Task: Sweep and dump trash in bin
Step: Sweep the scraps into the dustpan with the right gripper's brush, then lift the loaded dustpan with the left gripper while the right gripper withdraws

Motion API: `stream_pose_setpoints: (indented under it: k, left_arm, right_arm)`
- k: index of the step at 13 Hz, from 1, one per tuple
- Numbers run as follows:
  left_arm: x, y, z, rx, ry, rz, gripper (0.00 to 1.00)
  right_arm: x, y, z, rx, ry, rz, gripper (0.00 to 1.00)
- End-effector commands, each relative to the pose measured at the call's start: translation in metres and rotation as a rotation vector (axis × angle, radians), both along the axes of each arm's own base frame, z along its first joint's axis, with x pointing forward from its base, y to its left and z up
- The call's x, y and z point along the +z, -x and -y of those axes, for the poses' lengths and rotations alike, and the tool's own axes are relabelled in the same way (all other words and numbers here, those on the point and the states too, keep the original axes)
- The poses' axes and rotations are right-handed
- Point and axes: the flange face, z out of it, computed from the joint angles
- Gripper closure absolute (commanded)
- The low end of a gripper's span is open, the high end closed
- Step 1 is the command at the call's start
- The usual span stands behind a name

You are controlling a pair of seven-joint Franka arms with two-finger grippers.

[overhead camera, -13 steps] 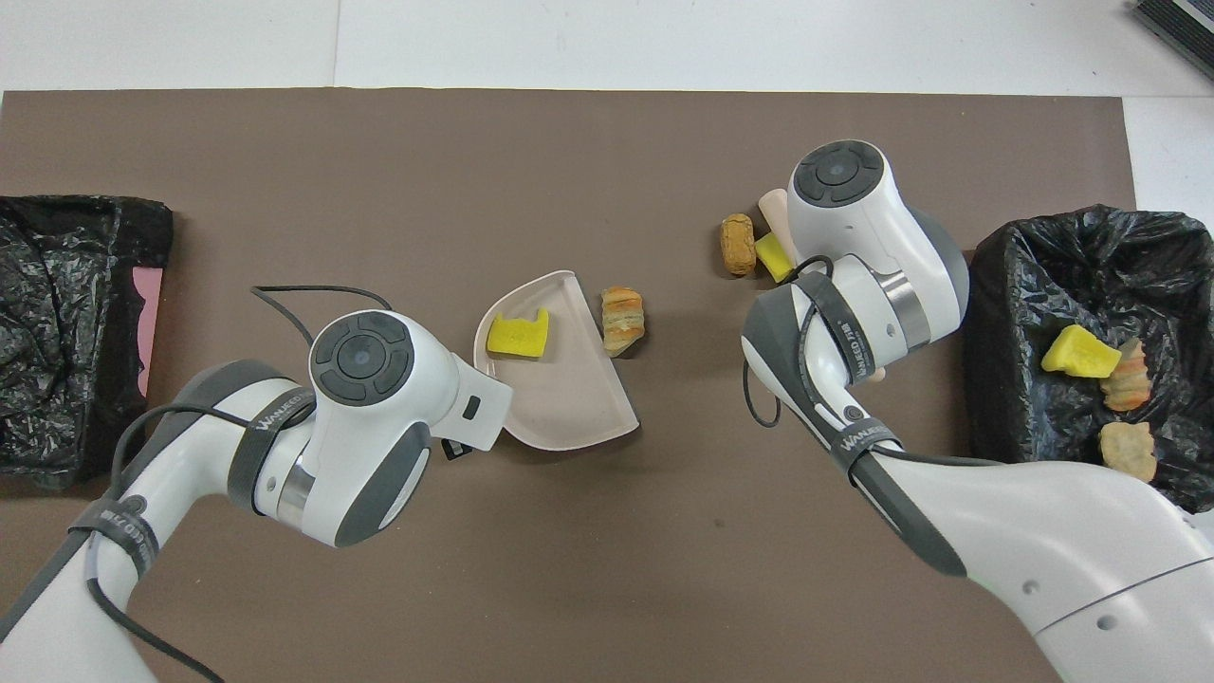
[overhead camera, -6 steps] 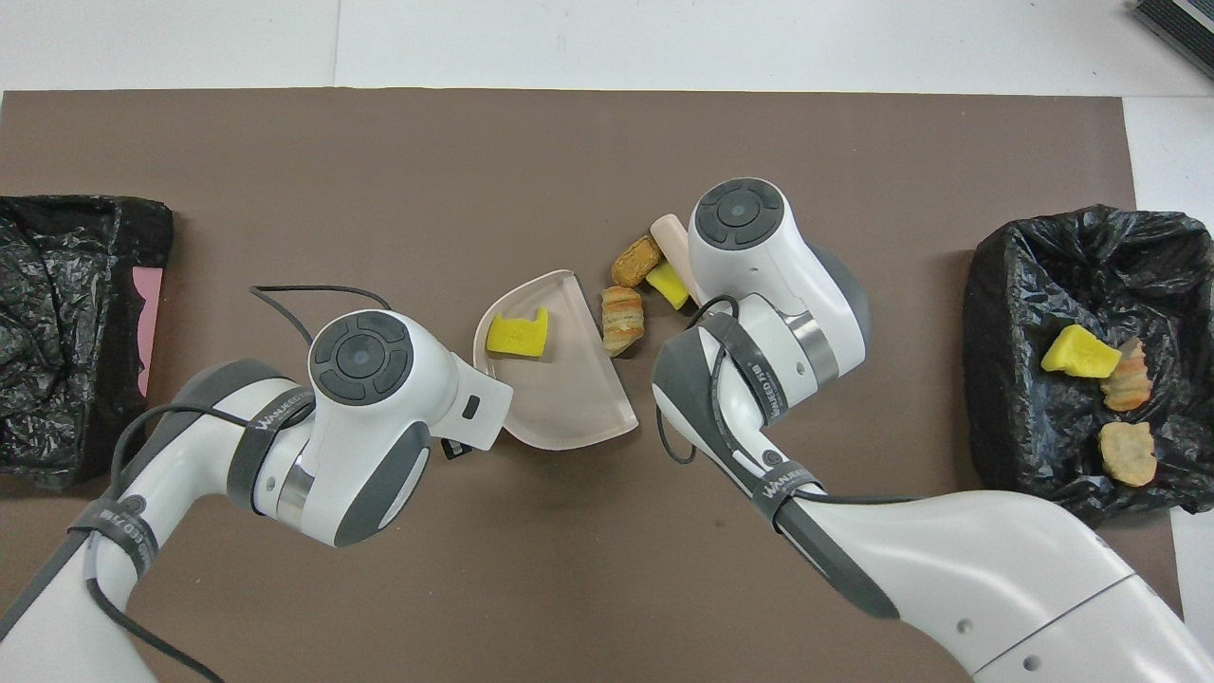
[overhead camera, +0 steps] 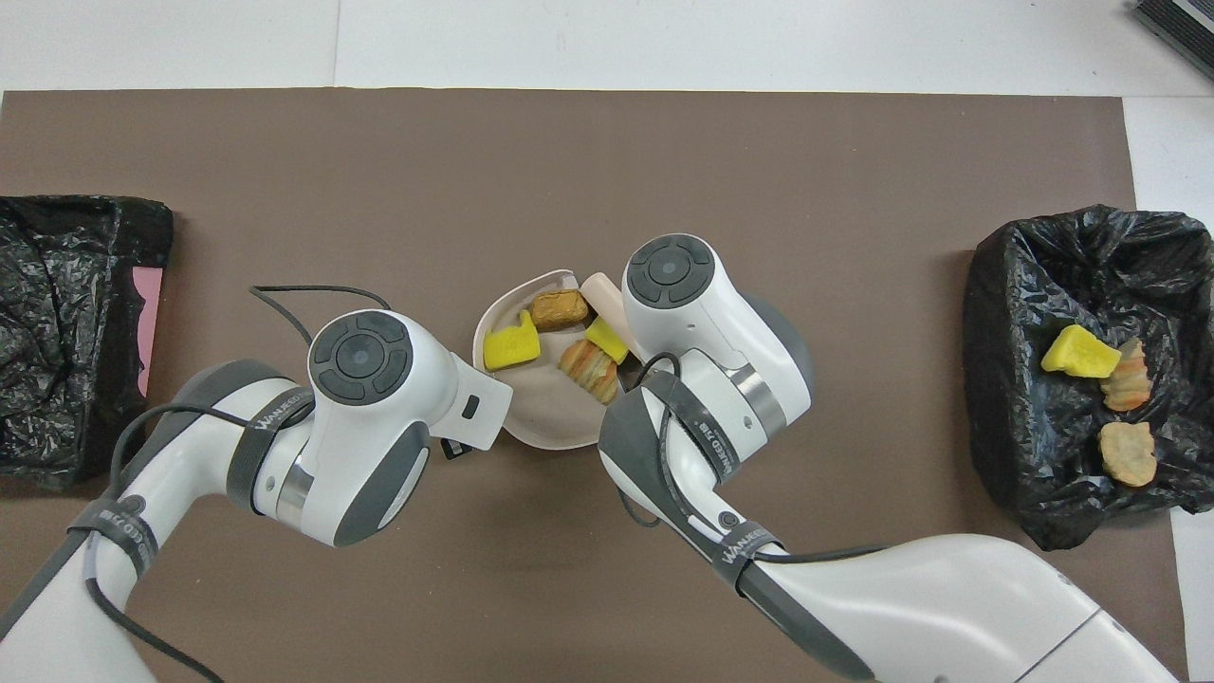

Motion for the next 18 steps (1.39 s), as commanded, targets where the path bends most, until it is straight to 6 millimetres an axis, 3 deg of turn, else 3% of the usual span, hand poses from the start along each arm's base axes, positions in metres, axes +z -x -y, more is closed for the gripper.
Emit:
stream_pose_setpoints:
  k: [1, 3, 5, 6, 9, 13, 15, 18]
  left_arm:
    - [0.005, 0.005, -0.009, 0.012, -0.022, 0.015, 1.00]
    - [0.005, 0.005, -0.009, 0.011, -0.021, 0.016, 1.00]
    - [0.005, 0.002, -0.013, 0.015, -0.019, 0.018, 1.00]
    - [0.005, 0.002, -0.013, 0.014, -0.019, 0.018, 1.00]
    - [0.006, -0.001, -0.014, 0.012, -0.017, 0.022, 1.00]
    - [0.006, -0.011, -0.030, -0.038, -0.018, 0.015, 1.00]
    - [0.006, -0.012, -0.030, -0.040, -0.015, 0.020, 1.00]
    - [0.007, -0.017, -0.034, -0.107, -0.013, 0.020, 1.00]
  right_arm:
    - [0.004, 0.011, -0.002, 0.012, -0.095, -0.064, 1.00]
    - [0.011, 0.018, -0.017, -0.018, -0.141, -0.084, 1.00]
    - [0.026, 0.013, -0.012, -0.038, -0.149, -0.076, 1.00]
    - [0.036, 0.010, -0.005, -0.054, -0.149, -0.087, 1.00]
    - [0.073, -0.001, 0.041, -0.205, -0.083, -0.071, 1.00]
    - [0.071, -0.007, 0.062, -0.299, -0.063, -0.062, 1.00]
    - [0.054, -0.003, 0.047, -0.344, -0.057, -0.042, 1.00]
    - [0.034, 0.015, 0.004, -0.348, -0.048, -0.032, 1.00]
